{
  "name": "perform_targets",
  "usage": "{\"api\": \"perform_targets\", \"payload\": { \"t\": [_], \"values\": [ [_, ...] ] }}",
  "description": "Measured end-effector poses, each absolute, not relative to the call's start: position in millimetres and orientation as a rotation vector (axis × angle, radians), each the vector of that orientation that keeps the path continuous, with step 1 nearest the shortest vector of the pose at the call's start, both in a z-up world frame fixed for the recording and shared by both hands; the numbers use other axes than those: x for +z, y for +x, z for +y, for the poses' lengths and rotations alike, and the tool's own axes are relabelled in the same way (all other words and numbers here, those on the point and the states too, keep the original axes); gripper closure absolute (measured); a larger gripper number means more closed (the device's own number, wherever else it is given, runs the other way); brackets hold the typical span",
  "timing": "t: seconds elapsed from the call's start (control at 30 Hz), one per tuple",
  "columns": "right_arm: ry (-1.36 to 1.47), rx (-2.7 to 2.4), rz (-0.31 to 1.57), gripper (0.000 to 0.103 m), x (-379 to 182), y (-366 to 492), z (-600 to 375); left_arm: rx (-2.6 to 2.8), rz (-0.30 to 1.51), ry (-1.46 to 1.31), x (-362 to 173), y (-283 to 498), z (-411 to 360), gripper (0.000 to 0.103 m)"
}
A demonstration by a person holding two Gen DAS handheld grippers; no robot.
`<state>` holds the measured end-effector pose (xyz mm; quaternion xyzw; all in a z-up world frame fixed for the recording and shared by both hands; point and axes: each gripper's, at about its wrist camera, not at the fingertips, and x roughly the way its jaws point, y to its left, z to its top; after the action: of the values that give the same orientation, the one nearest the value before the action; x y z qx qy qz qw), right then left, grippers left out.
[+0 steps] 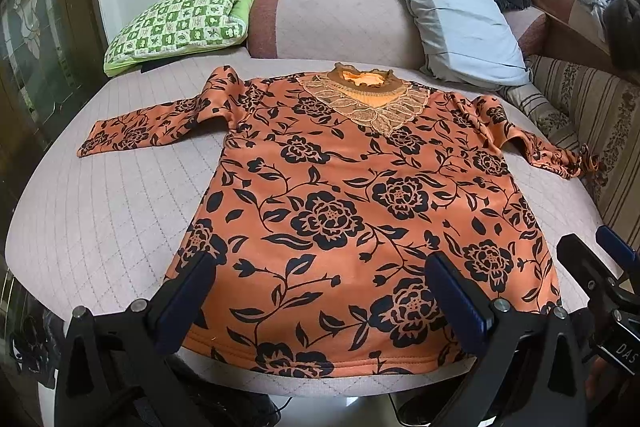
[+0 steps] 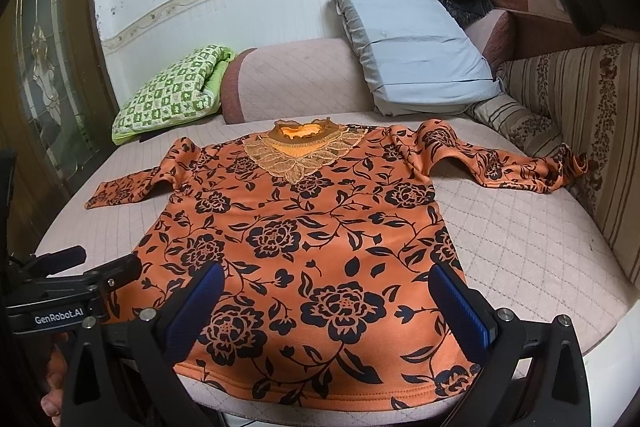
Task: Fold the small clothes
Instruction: 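Grasp the sleeve cuff nearest the right tool with the right tool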
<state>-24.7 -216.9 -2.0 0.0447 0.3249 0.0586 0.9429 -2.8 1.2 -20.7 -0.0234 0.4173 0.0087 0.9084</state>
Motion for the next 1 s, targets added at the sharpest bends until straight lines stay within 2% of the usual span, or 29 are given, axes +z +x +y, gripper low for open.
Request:
{"api": "perform_targets", "payload": {
  "t": [0.27,0.5,0.67,0.83,0.9,1.0],
  "values": [
    [0.184,0.141,0.697,0.0,-1,-8,-240,-0.035,0.85,-0.081,-18,7,13,0.0],
    [0.553,0.044,0.795,0.0,-31,47,-369,0.04,0.84,-0.163,-28,52,66,0.0],
    [0.825,-0.116,0.798,0.001,-71,80,-481,0.029,0.832,-0.119,-43,84,60,0.0],
    [0.8,-0.323,0.828,0.015,-88,132,-553,-0.031,0.847,-0.085,-67,117,34,0.0],
    [0.797,-0.37,0.842,0.03,-91,158,-570,-0.049,0.848,-0.071,-80,127,27,0.0],
    [0.825,-0.449,0.843,0.033,-100,196,-593,-0.052,0.869,-0.079,-93,133,26,0.0]
  ]
}}
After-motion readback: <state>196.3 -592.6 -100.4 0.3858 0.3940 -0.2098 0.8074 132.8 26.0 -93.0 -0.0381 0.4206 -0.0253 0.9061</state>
